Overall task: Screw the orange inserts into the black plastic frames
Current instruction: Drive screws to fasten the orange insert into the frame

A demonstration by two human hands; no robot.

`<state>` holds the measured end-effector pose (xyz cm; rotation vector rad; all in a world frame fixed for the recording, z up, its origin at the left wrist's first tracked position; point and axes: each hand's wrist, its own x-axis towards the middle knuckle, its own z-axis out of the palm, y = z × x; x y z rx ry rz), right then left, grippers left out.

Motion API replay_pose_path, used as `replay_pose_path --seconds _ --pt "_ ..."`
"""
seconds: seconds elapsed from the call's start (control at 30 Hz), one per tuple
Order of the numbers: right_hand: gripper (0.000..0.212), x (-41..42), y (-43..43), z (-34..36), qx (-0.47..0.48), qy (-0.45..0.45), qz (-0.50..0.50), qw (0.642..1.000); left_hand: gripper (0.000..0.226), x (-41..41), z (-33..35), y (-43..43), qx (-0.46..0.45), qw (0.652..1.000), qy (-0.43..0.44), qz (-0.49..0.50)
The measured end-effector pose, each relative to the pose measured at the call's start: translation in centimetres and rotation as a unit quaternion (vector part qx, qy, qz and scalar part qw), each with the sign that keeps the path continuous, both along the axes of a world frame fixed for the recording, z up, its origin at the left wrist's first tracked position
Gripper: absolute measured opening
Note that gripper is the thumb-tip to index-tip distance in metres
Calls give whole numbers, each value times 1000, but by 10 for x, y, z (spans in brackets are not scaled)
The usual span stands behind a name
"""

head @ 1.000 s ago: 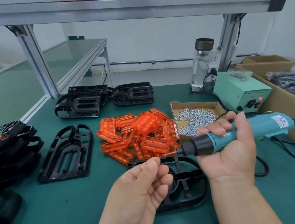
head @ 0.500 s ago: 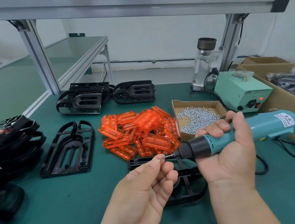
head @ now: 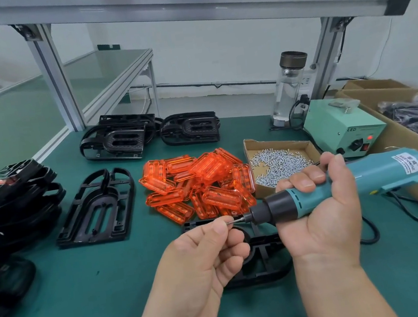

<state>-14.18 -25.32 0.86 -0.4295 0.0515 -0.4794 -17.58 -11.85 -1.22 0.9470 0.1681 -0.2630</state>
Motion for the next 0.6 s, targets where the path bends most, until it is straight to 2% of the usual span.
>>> replay_pose_path --seconds 0.2,0.3,0.43,0.6 --pt "21 -1 2 -2 -11 4 -12 1000 18 2 -1 -1 81 995 -47 25" --pt "17 -4 2 -3 -16 1 -18 1000 12 1 -1 1 132 988 -73 27" --pt "10 -5 3 -5 -26 -3 -21 999 25 4 -2 6 208 973 -94 18" --pt "18 -5 5 0 -15 30 -37 999 19 3 -2 5 262 955 -137 36"
